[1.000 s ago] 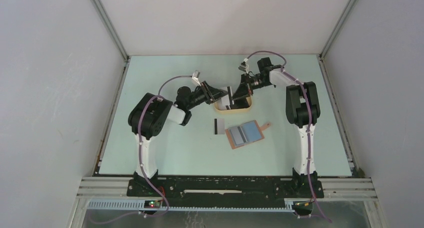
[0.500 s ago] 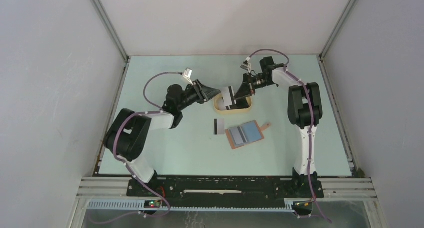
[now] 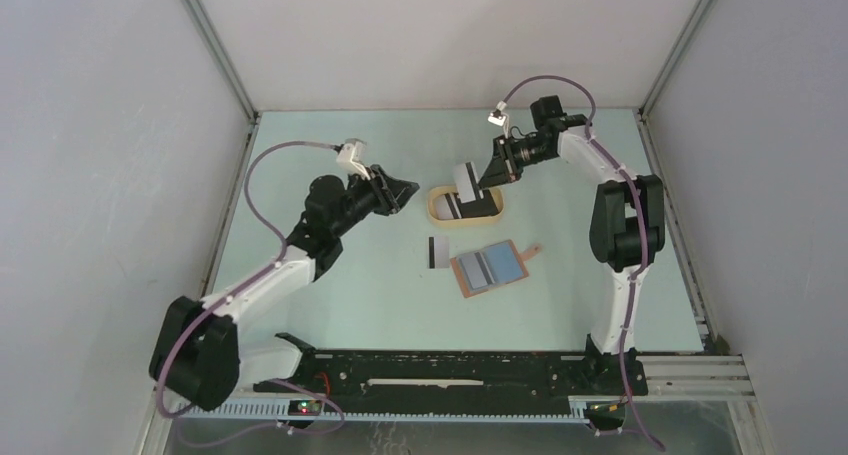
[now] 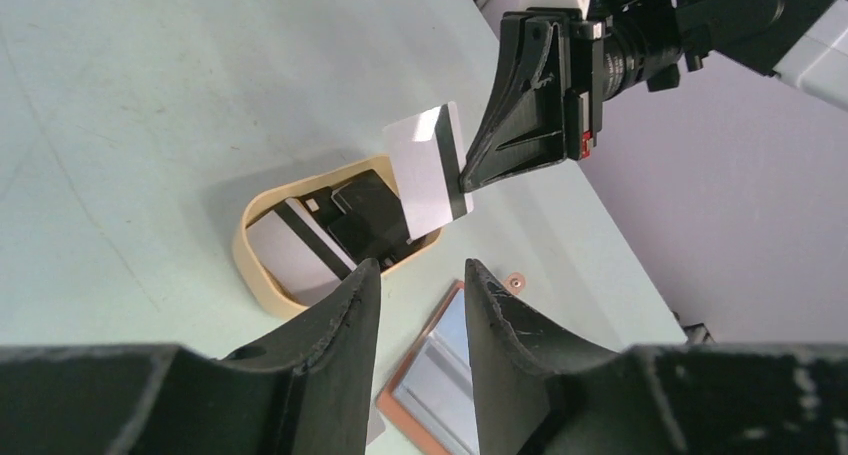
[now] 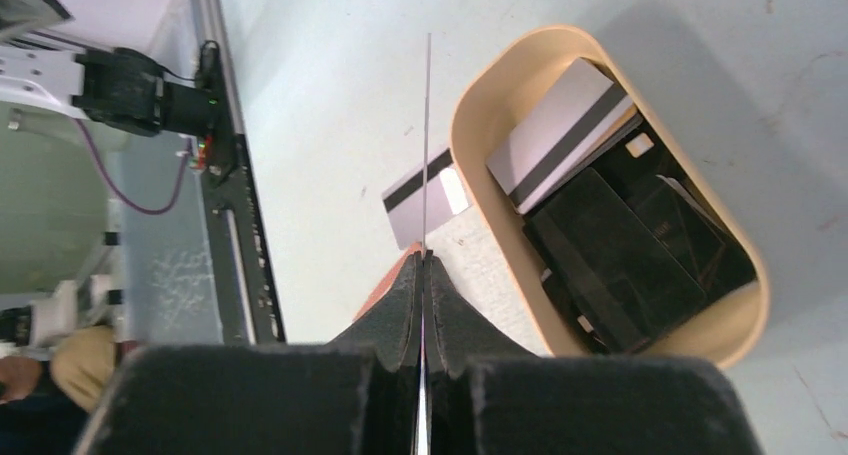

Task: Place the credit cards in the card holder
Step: Place the credit card in the storage box, then move the credit card to the center of the board.

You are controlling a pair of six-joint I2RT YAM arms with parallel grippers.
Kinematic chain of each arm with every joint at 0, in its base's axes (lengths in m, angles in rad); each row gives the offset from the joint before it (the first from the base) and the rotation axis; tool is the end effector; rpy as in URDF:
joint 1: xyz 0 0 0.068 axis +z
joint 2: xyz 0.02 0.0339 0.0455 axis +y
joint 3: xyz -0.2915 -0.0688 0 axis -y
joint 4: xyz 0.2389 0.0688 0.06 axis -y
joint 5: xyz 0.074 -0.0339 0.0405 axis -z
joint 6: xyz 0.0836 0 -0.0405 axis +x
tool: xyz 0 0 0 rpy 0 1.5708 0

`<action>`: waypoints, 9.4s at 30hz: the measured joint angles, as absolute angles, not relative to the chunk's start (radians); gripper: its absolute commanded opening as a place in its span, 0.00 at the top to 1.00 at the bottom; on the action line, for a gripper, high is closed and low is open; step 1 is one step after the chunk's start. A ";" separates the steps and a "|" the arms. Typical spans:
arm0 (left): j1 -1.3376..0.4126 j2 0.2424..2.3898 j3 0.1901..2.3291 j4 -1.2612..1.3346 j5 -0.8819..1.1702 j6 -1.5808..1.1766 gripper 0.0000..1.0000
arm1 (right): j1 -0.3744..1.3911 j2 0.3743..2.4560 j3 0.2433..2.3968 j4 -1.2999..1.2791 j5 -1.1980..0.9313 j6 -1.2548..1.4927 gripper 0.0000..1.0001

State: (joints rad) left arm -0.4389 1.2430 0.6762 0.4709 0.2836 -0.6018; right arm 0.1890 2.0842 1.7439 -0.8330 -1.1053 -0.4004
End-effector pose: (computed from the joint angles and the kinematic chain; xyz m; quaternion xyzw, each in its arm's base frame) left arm 0.2738 -0.1544 0.2971 0.0351 0.7381 -0.4217 0.5255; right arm 0.4295 0.1582 0.2414 -0.3415 0.7683 0.4940 0.2214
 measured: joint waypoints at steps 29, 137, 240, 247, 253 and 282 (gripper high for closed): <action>-0.445 0.685 0.367 0.158 0.054 -0.543 0.03 | 0.385 2.005 1.665 -0.804 -0.521 -0.583 0.90; -1.165 0.482 0.063 0.323 0.023 -0.365 0.33 | 0.868 2.023 1.417 -0.828 -0.495 -0.691 0.51; -1.564 0.851 0.163 -0.159 -0.513 -2.082 0.39 | 0.911 2.082 1.405 -0.773 -0.777 -0.363 0.55; -1.583 0.852 0.163 -0.147 -0.489 -2.086 0.38 | 0.902 2.084 1.405 -0.773 -0.788 -0.359 0.55; -1.586 0.799 0.163 -0.209 -0.485 -2.086 0.37 | 0.896 2.084 1.405 -0.772 -0.788 -0.355 0.56; -1.586 0.812 0.173 -0.288 -0.600 -2.086 0.34 | 0.889 2.090 1.405 -0.765 -0.811 -0.329 0.56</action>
